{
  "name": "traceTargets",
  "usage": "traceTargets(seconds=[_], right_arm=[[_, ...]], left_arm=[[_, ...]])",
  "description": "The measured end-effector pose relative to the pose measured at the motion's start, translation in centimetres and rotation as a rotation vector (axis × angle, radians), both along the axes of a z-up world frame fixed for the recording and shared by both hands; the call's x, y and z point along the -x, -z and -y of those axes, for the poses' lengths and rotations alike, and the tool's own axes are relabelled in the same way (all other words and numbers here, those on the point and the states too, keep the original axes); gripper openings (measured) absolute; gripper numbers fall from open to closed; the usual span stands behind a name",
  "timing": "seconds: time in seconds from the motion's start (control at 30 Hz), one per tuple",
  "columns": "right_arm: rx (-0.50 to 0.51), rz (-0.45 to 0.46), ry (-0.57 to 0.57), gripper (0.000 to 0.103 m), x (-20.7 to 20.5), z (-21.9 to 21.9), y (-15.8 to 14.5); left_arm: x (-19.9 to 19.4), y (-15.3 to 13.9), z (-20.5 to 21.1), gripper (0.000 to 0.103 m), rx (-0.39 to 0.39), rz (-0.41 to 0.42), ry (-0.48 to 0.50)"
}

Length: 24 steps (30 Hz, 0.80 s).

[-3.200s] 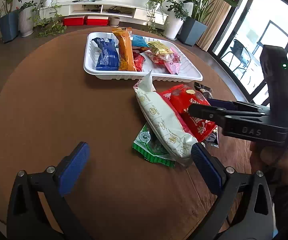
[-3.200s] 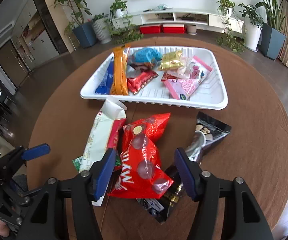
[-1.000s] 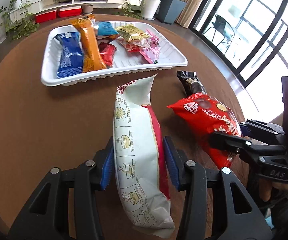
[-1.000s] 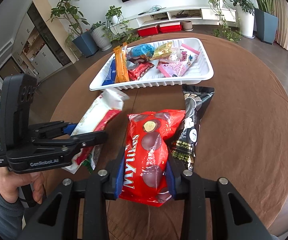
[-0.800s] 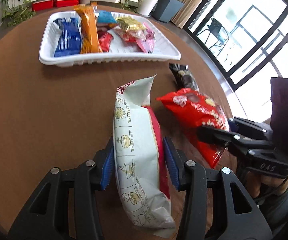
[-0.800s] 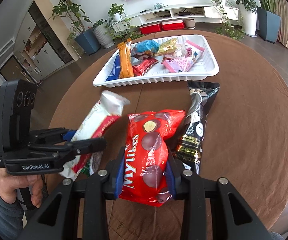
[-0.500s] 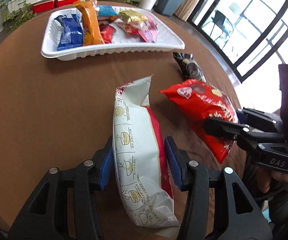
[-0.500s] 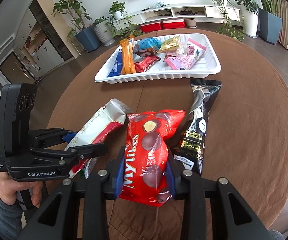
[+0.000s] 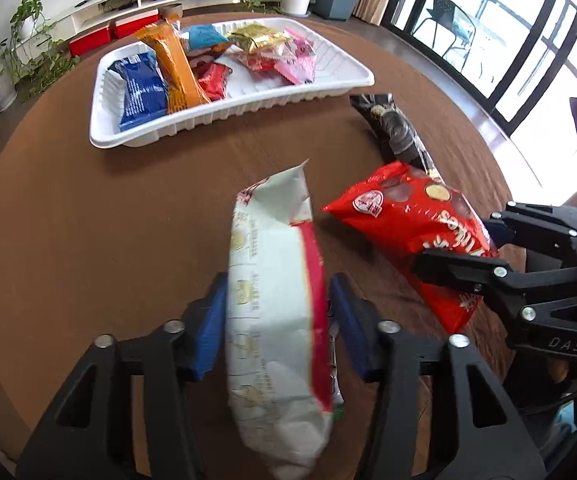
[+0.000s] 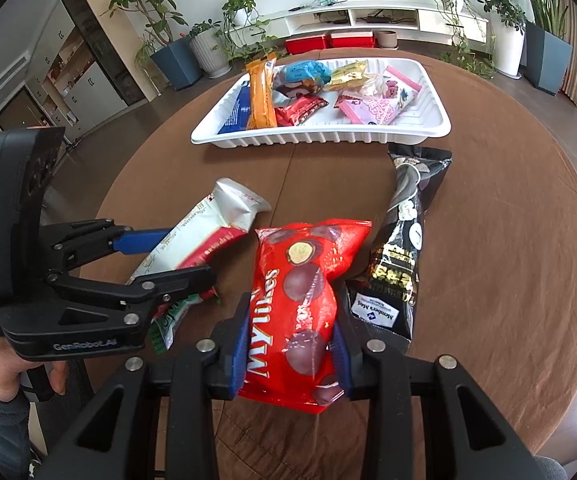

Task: Organize snacks
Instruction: 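Lift the white-and-red bag toward the tray with the left tool while the right tool carries the red Mylikes bag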

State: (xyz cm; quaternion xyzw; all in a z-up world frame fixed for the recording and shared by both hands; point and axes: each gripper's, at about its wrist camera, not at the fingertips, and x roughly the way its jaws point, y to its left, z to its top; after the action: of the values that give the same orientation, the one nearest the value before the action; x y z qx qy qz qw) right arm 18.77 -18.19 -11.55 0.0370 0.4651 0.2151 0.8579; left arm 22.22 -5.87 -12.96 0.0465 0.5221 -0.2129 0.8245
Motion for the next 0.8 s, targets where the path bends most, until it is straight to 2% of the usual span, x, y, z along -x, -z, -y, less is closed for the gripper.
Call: traceTargets(seconds=[0.17,0.3,0.47,0.8], right_arm=[[-0.002,-0.003,-0.004,0.037,0.0,0.0,0.2],[-0.005,-0.001,-0.003,0.037,0.0,0.0,0.2],[-0.013,0.008,0.003,0.037,0.2,0.1,0.0],[-0.046,0.025,0.004,0.036,0.8,0.3,-0.8]], left_arm=[[0.4,-0.5,0.4,0.038,-0.024,0.049,0.011],[0.6,-1.7,-0.1,0.037,0.019,0.105,-0.014],[0.4,-2.3,-1.0,0.036,0.087,0.09,-0.027],[1.3,-2.6,-1.8,0.036,0.156,0.08,-0.062]])
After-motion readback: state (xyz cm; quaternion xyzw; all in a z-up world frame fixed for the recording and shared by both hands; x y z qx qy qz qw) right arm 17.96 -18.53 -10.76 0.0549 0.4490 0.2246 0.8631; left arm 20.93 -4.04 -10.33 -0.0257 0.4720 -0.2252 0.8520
